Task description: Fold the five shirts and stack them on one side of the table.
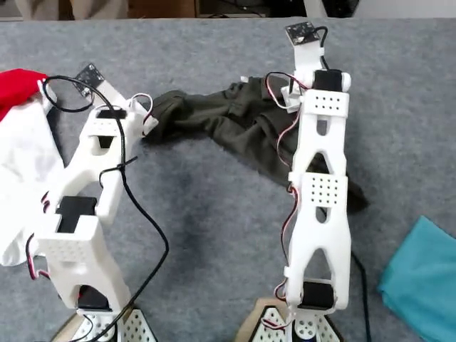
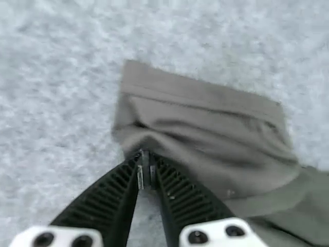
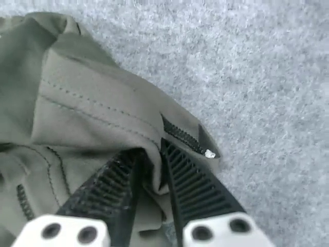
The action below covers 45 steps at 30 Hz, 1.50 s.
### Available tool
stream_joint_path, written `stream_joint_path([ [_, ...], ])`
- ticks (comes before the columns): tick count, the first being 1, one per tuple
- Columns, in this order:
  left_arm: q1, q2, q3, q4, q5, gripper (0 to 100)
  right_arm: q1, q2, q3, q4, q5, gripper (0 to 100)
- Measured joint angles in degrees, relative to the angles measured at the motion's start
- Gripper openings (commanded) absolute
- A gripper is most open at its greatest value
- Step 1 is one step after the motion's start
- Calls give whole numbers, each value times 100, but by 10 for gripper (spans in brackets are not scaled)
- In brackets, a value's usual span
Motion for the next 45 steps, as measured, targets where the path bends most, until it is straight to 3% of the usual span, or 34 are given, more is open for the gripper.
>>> stream_joint_path([
  [8,-62,457,-712,1108,0,19,0,-44,-308,105,0,5],
  [19,-607,466,-747,1222,-255,19,862,-387,-308,-132,-695,12],
  [25,-659,466,-870,1222,-255,19,941,-484,-308,-132,-501,186],
  [28,-369,466,-1169,1222,-18,19,923,-484,-308,-132,-369,224],
  [34,747,563,-1987,1213,193,22,923,-475,-308,-246,-422,148],
  [41,1943,1310,-2233,1073,202,237,923,-475,-308,-255,-422,122],
  [45,2004,1626,-2558,1380,211,208,826,-475,-308,-114,-167,128],
])
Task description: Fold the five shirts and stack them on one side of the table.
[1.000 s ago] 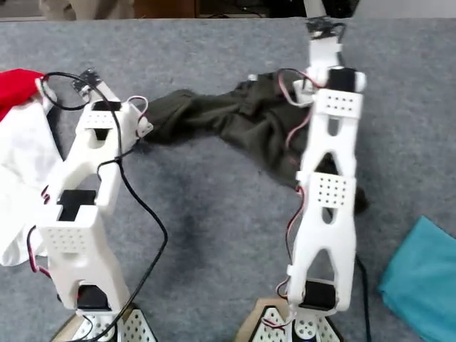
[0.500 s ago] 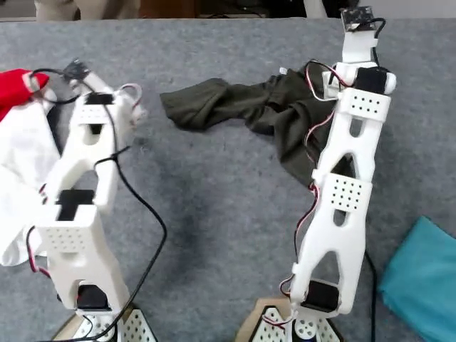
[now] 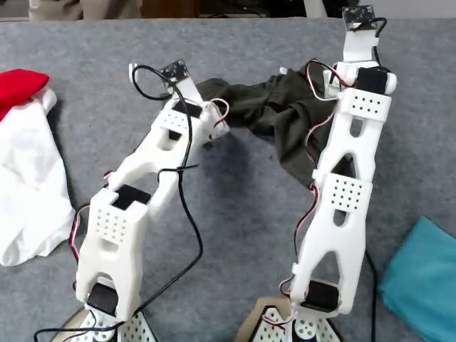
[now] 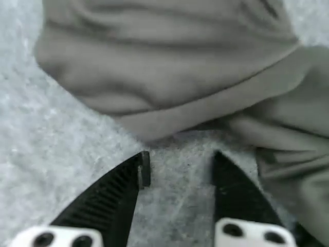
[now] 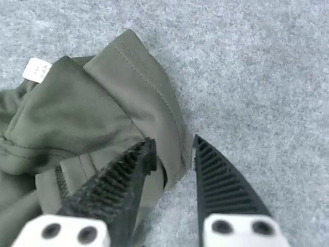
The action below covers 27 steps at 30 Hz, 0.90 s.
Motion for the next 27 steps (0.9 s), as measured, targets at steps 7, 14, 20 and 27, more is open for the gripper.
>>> stream_joint_path([
  [7,-299,360,-413,343,0,19,-1073,-132,0,888,1169,170],
  [14,-633,466,-712,659,9,19,-1530,88,-9,888,1486,161],
  [20,-668,475,-730,677,0,19,-1635,273,-9,659,1486,23],
  [27,-668,475,-738,677,0,19,-1459,273,-9,580,1486,5],
])
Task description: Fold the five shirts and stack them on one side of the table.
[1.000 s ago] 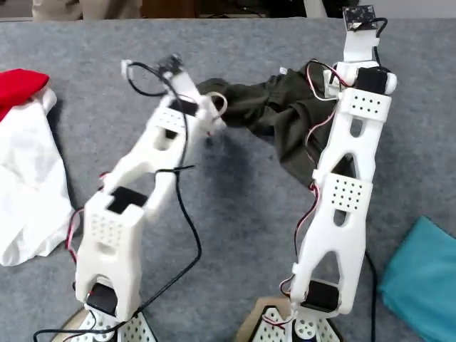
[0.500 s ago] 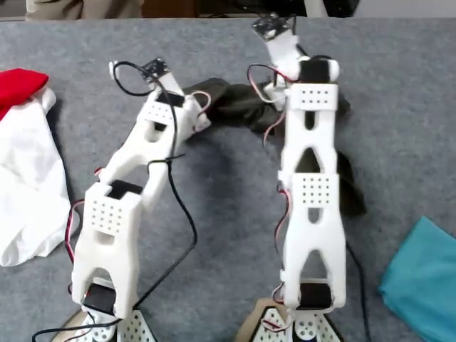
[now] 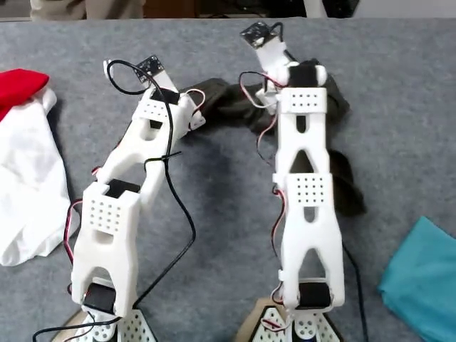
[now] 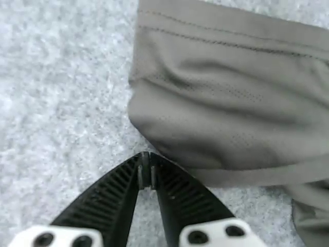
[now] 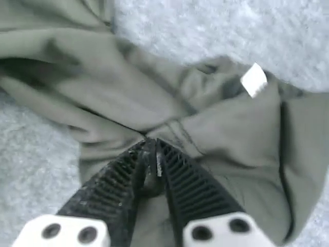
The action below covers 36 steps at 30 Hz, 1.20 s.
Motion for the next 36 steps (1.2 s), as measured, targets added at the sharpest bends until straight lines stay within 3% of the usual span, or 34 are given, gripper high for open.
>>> stream_joint_path([
  [9,0,0,0,-26,0,22,545,-475,0,176,-141,5],
  [12,9,0,0,-70,0,81,563,-598,0,299,-141,19],
  [16,132,0,0,-70,0,212,316,-589,0,545,-141,158],
  [19,158,0,0,-70,0,239,-26,-527,0,712,-141,228],
  [23,141,0,0,-70,0,227,-193,-149,0,747,-141,200],
  [29,-79,0,-62,-97,0,16,-211,229,0,721,-141,79],
  [32,-193,0,-105,-237,0,19,-105,229,0,642,-141,1],
  [36,-229,0,-105,-255,0,19,-26,229,0,624,-141,4],
])
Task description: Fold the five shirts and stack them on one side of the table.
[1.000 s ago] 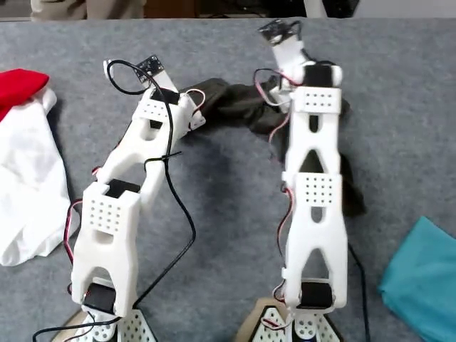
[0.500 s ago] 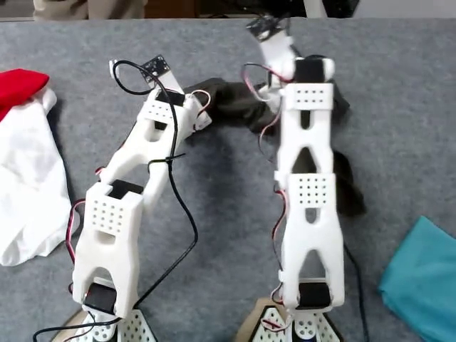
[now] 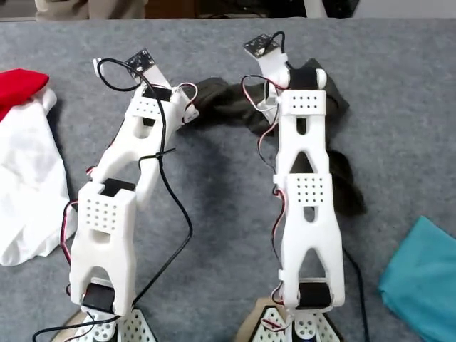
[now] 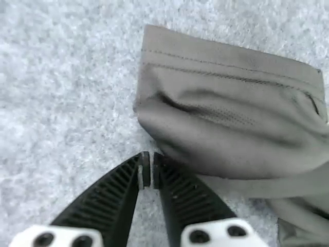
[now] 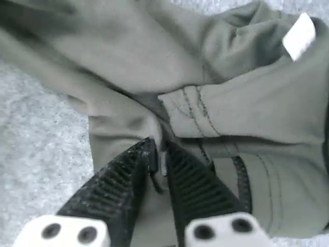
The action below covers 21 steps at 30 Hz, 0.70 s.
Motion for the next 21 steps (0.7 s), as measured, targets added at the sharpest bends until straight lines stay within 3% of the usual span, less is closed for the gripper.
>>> stream_joint_path([
  [9,0,0,0,-35,0,19,167,-703,0,18,0,4],
  [17,0,0,0,-9,-35,19,281,-2831,0,510,-308,4],
  [21,-26,0,-35,501,-580,19,413,-4070,0,527,-343,4],
])
